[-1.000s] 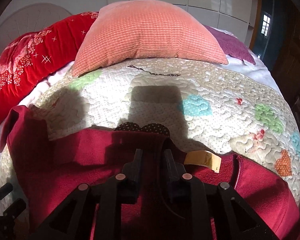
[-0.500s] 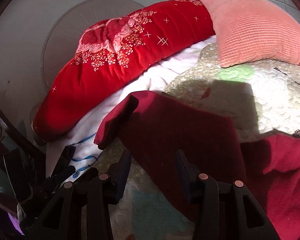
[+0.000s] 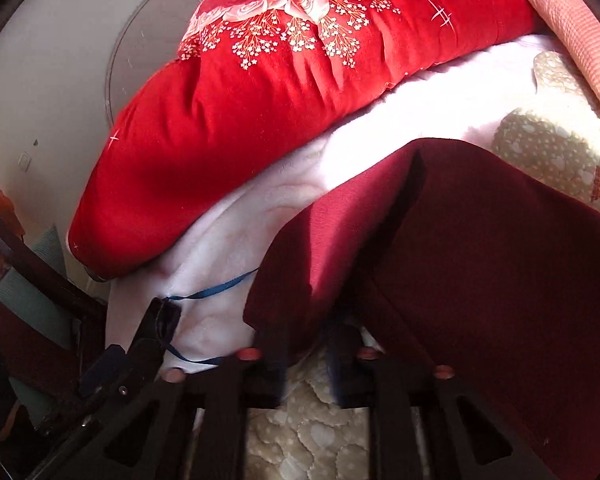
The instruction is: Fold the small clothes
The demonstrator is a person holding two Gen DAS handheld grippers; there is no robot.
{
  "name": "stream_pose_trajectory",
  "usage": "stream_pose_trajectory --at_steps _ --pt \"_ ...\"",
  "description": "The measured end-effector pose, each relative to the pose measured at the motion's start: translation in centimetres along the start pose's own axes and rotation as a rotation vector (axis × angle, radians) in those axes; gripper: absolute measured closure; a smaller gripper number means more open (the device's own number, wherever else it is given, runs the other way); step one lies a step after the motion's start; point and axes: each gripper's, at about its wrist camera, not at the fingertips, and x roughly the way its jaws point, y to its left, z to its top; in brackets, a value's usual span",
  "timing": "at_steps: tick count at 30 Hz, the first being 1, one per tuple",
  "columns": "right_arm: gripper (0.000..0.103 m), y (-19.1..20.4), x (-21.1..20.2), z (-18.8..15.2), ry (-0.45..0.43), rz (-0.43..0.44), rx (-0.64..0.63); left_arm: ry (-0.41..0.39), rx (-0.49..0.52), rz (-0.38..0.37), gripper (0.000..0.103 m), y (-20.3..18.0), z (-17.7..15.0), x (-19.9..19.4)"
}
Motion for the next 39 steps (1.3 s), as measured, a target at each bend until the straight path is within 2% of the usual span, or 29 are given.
stream_pose_trajectory --at_steps 4,7,10,12,15,17,22,25,27,29,30,32,33,34,35,37,39 --pt "0.1 -0.6 -6.3 -0.8 -0.062 0.016 -0.037 -0.008 -0.006 -0.024 0.02 -0.6 0.1 -0.4" --pt "0.1 -2.5 -13.7 -2.0 -0.133 0.037 -0.024 -0.014 -0.009 -0.097 0.02 -1.4 -0.2 -1.1" --pt "0.1 -4.6 -21.3 -3.7 -0.213 0.01 -0.009 -0.008 0.024 -0.25 0.02 -3.3 -1.0 -2.3" --pt "0.1 -5.8 -25.9 -5.1 -0.27 -0.009 0.008 0.015 0.083 -0.355 0.02 -5.4 -2.0 -3.2" --pt "0.1 -7.1 -30.9 -7.0 -0.338 -0.061 0.023 0.076 0.178 -0.531 0.02 -8.9 -3.8 -4.3" --pt "0.1 -7.8 -33.5 -8.4 -0.377 -0.08 0.038 0.109 0.233 -0.609 0.02 -11.0 -5.2 -5.0" --pt "0.1 -9.1 -38.2 -12.4 -0.422 -0.118 0.059 0.073 0.408 -0.588 0.02 -15.2 -8.1 -6.4" --pt "0.1 -11.0 -39.6 -15.7 -0.367 -0.198 0.072 0.079 0.456 -0.606 0.02 -16.6 -9.3 -6.6" --pt "0.1 -13.0 -39.5 -17.8 -0.297 -0.325 0.084 0.085 0.488 -0.604 0.02 -17.1 -10.0 -6.4" --pt "0.1 -15.4 -38.4 -19.5 -0.198 -0.511 0.088 0.083 0.526 -0.576 0.02 -17.9 -10.7 -6.0" --pt "0.1 -16.8 -37.3 -20.1 -0.139 -0.572 0.09 0.087 0.542 -0.563 0.02 -18.2 -11.0 -5.6" --pt "0.099 -19.7 -34.7 -21.4 0.022 -0.62 0.093 0.099 0.563 -0.539 0.02 -18.8 -11.6 -5.0" --pt "0.099 -21.0 -34.0 -22.0 0.073 -0.64 0.116 0.105 0.57 -0.529 0.02 -18.8 -11.7 -4.7" --pt "0.097 -21.9 -34.2 -22.4 0.079 -0.668 0.134 0.108 0.574 -0.522 0.02 -18.8 -12.0 -4.7" --pt "0.091 -22.3 -35.0 -22.6 0.046 -0.695 0.146 0.111 0.575 -0.518 0.02 -18.7 -12.0 -4.6" --pt "0.062 -21.7 -37.1 -21.6 -0.078 -0.723 0.174 0.111 0.563 -0.524 0.02 -18.5 -11.8 -4.6" --pt "0.058 -20.2 -38.2 -19.4 -0.196 -0.635 0.181 0.113 0.547 -0.527 0.02 -18.3 -11.5 -4.5"
